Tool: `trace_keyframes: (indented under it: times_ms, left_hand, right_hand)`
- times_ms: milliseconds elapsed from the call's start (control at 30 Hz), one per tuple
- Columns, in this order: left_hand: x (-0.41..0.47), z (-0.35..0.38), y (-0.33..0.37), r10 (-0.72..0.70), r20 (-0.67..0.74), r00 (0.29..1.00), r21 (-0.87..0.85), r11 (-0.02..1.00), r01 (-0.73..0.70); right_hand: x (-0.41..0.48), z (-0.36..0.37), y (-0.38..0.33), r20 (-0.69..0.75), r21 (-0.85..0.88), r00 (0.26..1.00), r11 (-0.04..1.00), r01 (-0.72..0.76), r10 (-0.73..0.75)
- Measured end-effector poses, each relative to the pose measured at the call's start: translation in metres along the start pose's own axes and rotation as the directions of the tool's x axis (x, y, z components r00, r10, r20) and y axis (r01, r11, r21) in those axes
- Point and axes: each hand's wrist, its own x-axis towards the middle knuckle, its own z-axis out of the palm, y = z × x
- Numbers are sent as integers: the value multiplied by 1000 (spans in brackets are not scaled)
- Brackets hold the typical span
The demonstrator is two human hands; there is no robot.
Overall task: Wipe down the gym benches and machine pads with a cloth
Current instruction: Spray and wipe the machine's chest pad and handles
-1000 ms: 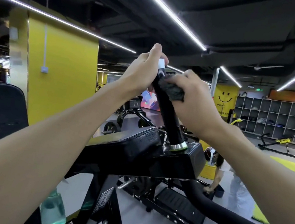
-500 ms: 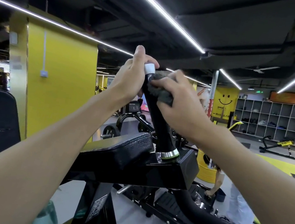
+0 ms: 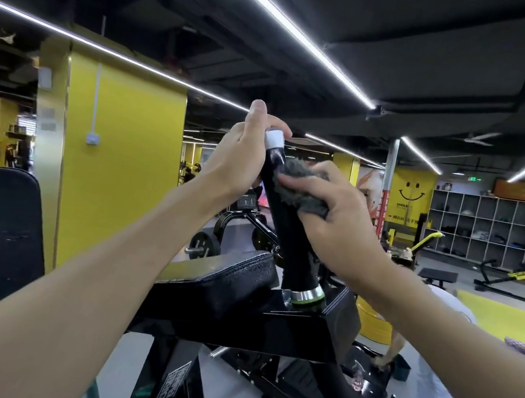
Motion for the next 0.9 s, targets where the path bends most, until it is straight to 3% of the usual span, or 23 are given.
trace_keyframes:
  times_ms: [133,267,400,433,500,567,700,900]
  left_hand:
    - [-1,2,-2,16,-36,999,8,1000,-16]
    - [-3,3,0,23,-46,999,15,1000,-22]
    - [-5,5,3,26,-51,998,19,1000,-25]
    - [-5,5,4,26,-55,998,22,999,-25]
    - [-5,5,4,20,-52,998,14,1000,-19]
    - [-5,4,4,15,-46,999,6,1000,-15]
    - [-5,3,4,0,-46,999,37,999,1]
    - [-5,5,4,15,-53,998,19,1000,-13]
  right_hand:
    - [-36,-13,9,113,89,991,992,-86,75]
    - [-59,-20,15,211,36,969,989,-141,130]
    - [-58,-40,9,389,25,884,956,-292,260]
    - [-49,-42,6,372,70,884,941,-330,283]
    - [-20,-39,1,170,240,930,901,-360,326]
    - [15,-27,-3,12,415,919,834,-364,395]
    - [34,1,-1,91,528,895,740,-416,437]
    - [0,-19,8,217,401,875,777,-485,434]
